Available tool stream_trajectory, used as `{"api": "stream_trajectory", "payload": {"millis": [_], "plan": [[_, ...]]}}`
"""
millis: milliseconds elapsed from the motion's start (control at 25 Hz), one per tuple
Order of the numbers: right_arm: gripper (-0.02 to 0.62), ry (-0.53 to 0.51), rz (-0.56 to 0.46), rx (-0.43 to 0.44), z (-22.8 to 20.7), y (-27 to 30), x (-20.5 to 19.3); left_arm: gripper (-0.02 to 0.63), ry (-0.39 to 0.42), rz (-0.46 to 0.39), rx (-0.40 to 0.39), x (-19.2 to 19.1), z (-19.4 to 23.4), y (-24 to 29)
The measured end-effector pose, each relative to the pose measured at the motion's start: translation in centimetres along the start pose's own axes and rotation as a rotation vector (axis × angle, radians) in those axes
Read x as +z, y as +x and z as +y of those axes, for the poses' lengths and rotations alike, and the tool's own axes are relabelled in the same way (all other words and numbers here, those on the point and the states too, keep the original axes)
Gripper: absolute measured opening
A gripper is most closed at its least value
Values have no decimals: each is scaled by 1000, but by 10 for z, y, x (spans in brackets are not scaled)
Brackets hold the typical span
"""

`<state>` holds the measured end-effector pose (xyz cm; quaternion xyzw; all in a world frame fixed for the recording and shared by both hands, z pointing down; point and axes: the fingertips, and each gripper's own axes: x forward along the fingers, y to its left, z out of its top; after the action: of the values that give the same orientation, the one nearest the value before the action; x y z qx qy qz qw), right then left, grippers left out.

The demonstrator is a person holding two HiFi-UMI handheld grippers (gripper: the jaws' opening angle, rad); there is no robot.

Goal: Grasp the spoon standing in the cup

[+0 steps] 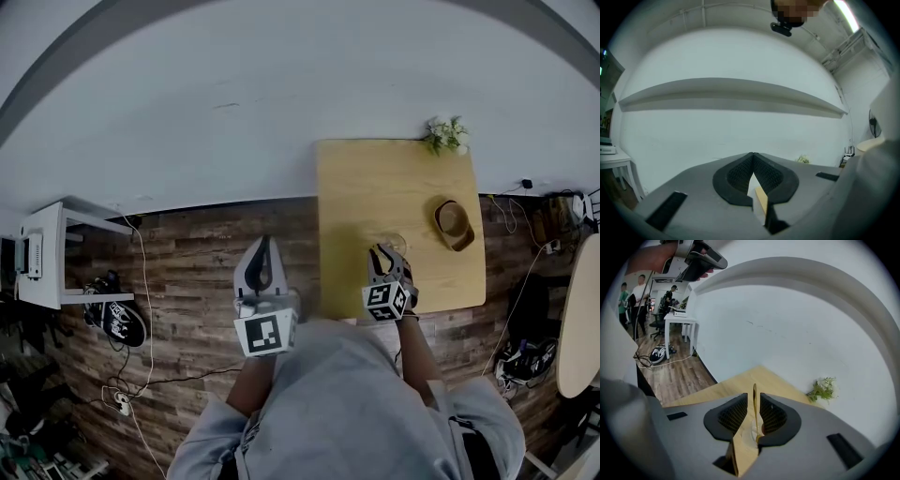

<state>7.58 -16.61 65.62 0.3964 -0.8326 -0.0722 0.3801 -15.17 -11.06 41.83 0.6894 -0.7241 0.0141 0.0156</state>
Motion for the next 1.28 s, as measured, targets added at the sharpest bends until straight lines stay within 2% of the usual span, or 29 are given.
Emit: {"api": "stream_trajectory", "payload": {"millis": [600,1000,1160,1280], "plan": [[5,22,33,-48,-11,9,-7,2,7,4,32,3,14,-5],[3,78,-16,-123,-30,-10,4,2,-2,4,-15,1,6,0],[3,116,-40,-153,-38,-20,9,2,3,29,-35,-9,4,-2],[3,153,-63,-175,-43,-29,14,2,-4,12,-55,-4,1,1]]}}
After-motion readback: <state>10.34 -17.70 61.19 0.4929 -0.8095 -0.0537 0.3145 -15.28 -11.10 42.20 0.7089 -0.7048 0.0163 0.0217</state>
